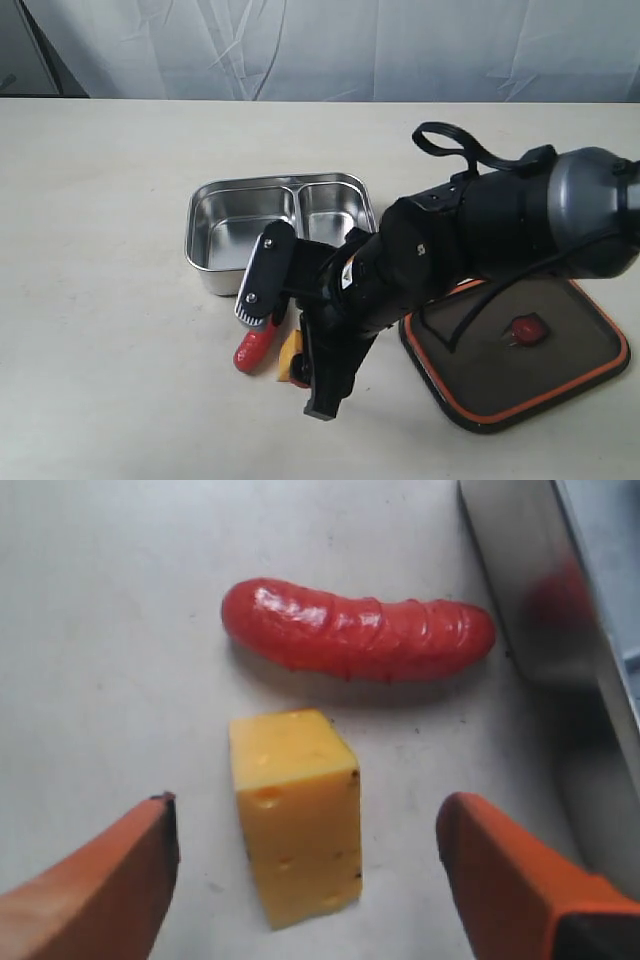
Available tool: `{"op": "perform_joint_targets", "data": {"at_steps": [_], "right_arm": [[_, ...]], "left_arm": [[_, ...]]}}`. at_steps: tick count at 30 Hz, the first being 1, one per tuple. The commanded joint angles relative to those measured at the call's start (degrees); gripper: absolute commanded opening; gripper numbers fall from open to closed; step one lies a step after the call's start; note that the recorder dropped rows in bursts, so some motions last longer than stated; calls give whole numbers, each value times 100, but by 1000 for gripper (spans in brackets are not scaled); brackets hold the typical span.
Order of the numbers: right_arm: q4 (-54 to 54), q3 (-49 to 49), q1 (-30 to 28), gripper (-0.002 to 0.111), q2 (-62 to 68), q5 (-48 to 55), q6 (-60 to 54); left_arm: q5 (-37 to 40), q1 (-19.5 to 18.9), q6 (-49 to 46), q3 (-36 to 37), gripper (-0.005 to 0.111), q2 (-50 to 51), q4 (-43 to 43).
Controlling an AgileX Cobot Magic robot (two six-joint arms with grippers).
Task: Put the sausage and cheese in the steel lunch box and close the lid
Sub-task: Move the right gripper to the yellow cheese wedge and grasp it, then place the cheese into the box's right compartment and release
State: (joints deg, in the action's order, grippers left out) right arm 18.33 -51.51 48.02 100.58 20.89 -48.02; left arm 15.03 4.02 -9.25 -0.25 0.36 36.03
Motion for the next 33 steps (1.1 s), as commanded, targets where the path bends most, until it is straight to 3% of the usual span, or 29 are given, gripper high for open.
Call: {"op": "perform_joint_targets", "data": {"at_steps": [1,10,13,15,20,28,33], "right_arm": [[-48,-27,3,71,198,-191,28],[43,-27,3,70,561,-540,28],[204,-27,3,63,585,-602,28],[357,-27,3,50,585,-602,28],[754,-27,3,-1,585,-281,28],[811,-27,3,-1,92,354,214],[749,-27,3,-1,-712,-681,488]], "left_arm": [[-15,14,-16,25,0,-36,-9],[-15,14,-16,25,0,-36,-9],[-15,14,-16,25,0,-36,-9],[-15,14,-16,25,0,-36,-9],[-15,14,-16,25,0,-36,-9],[-15,14,-16,25,0,-36,-9],[-15,14,-16,25,0,-36,-9]]}}
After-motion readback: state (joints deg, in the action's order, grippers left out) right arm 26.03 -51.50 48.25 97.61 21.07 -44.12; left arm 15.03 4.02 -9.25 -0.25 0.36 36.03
